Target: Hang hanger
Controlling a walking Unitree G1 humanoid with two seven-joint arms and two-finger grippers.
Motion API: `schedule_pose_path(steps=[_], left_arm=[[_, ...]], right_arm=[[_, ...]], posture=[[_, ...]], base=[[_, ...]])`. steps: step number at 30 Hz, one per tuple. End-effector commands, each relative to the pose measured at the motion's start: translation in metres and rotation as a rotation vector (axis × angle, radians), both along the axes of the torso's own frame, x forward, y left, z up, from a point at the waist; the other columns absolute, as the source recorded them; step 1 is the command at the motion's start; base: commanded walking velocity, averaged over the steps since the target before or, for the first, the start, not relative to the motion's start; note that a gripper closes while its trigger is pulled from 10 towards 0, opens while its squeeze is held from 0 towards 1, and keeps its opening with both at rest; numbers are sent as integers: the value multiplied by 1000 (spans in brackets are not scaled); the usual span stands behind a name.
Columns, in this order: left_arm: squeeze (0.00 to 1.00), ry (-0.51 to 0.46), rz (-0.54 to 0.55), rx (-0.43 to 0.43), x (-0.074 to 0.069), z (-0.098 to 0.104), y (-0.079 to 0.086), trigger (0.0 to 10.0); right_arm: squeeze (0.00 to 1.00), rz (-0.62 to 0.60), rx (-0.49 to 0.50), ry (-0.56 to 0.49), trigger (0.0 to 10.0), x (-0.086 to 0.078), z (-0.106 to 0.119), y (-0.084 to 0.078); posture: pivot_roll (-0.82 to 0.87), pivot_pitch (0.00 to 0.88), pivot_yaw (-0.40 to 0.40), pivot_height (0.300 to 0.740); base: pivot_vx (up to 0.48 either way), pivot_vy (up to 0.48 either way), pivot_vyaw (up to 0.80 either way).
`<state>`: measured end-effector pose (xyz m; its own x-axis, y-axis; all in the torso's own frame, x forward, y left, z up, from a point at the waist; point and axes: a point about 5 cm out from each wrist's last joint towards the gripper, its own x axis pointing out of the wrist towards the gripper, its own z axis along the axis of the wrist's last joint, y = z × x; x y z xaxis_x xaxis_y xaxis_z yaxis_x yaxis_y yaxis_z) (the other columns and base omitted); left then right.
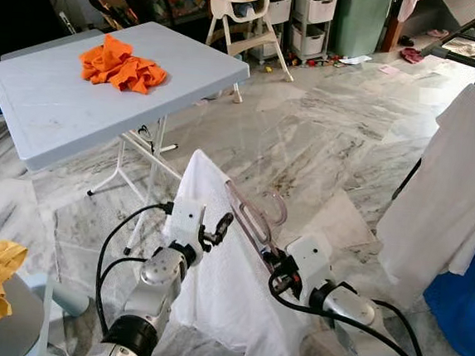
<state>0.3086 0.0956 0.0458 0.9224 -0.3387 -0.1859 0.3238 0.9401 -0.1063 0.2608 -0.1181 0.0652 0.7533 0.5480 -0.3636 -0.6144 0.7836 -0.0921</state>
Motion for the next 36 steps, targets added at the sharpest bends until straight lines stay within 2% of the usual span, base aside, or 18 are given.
schedule_pose_path(steps=[1,5,6,7,18,19,20,21,22,23,36], left_arm=[[1000,-22,10,3,2,5,5,10000],[1000,-41,35,23,5,8,7,10000],[702,-42,43,20,8,10,8,10000],[0,-44,47,16,10,12,8,10000],[0,-42,68,3,17,15,9,10000],[0,-45,70,3,18,16,9,8275],[0,-46,72,2,18,16,10,4510],[0,-47,75,0,19,16,10,2706],[0,-47,75,0,19,16,10,2706],[0,-46,76,0,19,16,11,0],[0,-48,107,6,23,16,21,0]], right_arm=[[0,21,22,-59,10000,4,10,8],[0,24,23,-54,10000,2,9,10],[0,23,24,-54,10000,2,9,10],[0,24,26,-53,10000,2,10,10],[0,47,35,-41,10000,-3,9,13],[0,49,34,-40,10000,-4,9,13],[0,49,33,-39,10000,-4,9,13],[0,48,32,-39,10000,-4,9,13],[0,48,32,-39,10000,-4,9,13],[0,48,31,-39,10000,-4,9,12],[0,53,25,-34,10000,-4,8,12]], posture=[[-171,0,132,740],[-170,0,132,740],[-173,0,134,740],[-174,0,135,740],[-184,0,143,740],[-184,0,143,740],[-184,0,142,740],[-184,0,141,740],[-184,0,141,740],[-184,0,141,740],[-183,0,140,740]], base=[[0,0,0],[0,0,0],[0,0,0],[0,0,0],[0,0,0],[0,0,0],[0,0,0],[0,0,0],[0,0,0],[0,0,0],[0,0,0]])
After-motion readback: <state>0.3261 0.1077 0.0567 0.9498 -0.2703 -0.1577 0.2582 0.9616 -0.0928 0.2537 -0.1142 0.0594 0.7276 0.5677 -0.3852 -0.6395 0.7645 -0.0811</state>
